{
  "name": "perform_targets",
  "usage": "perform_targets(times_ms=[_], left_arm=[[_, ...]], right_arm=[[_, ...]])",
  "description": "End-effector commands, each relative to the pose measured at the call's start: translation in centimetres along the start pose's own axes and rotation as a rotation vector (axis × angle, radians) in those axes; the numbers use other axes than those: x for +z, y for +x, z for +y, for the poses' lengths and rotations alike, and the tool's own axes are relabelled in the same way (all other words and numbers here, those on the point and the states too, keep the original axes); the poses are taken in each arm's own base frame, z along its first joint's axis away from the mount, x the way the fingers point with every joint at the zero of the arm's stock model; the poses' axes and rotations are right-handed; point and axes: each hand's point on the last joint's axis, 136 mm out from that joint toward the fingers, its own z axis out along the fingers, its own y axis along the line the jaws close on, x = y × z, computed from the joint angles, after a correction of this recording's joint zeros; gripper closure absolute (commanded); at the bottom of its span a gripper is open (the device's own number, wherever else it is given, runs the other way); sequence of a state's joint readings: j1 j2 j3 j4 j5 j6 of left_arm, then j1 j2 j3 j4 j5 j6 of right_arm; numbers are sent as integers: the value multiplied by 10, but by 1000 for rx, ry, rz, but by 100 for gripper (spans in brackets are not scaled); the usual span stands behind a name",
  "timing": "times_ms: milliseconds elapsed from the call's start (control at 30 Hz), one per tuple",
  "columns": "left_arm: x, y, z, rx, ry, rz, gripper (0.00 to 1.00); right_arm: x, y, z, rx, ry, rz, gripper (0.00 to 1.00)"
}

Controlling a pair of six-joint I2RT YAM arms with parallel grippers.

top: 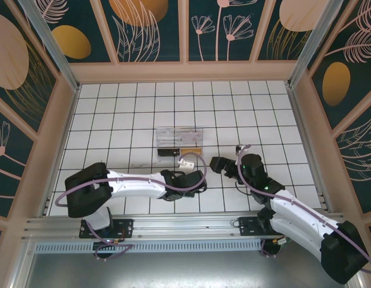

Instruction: Take the credit cards out of the card holder

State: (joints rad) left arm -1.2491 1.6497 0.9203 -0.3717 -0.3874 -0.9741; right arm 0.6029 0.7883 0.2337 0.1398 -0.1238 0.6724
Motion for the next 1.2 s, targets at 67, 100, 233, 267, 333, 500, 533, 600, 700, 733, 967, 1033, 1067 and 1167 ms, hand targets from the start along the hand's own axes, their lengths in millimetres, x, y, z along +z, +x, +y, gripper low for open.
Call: perform_targets(times_ms=[67, 100, 233, 267, 333, 500, 533, 600, 700, 733, 967, 1033, 1067, 1167], left_arm=[[-20, -17, 4, -95, 54, -78, 100], [-22, -19, 4, -106, 67, -85, 100], [-23, -18, 5, -129, 98, -94, 100], [-22, -18, 6, -133, 98, -92, 100], [-22, -18, 6, -136, 101, -92, 100], [-22, -19, 4, -135, 114, -99, 100], [-22, -19, 3, -134, 117, -99, 100], [-21, -18, 2, -131, 121, -96, 100], [-21, -17, 1, -132, 129, -95, 100], [-21, -17, 1, -131, 133, -96, 100], [-25, -22, -5, -121, 163, -114, 100], [-26, -23, -5, -119, 166, -117, 100], [-26, -23, -5, -120, 167, -119, 100], [-26, -24, -2, -120, 157, -125, 100]], right_arm=[[7, 12, 18, -6, -81, 49, 1], [9, 16, 21, -10, -92, 66, 1], [19, 32, 33, -46, -113, 149, 5], [22, 37, 36, -58, -114, 171, 11], [27, 43, 41, -63, -119, 200, 20], [37, 54, 53, -34, -183, 257, 47], [38, 55, 56, -30, -191, 265, 45], [42, 57, 59, -26, -202, 277, 44], [51, 64, 60, -22, -202, 310, 46], [54, 69, 60, -20, -199, 327, 46], [70, 80, 68, -19, -219, 370, 48], [74, 82, 68, -17, -214, 380, 54], [77, 84, 65, -19, -203, 387, 60], [83, 86, 55, -21, -141, 393, 78]])
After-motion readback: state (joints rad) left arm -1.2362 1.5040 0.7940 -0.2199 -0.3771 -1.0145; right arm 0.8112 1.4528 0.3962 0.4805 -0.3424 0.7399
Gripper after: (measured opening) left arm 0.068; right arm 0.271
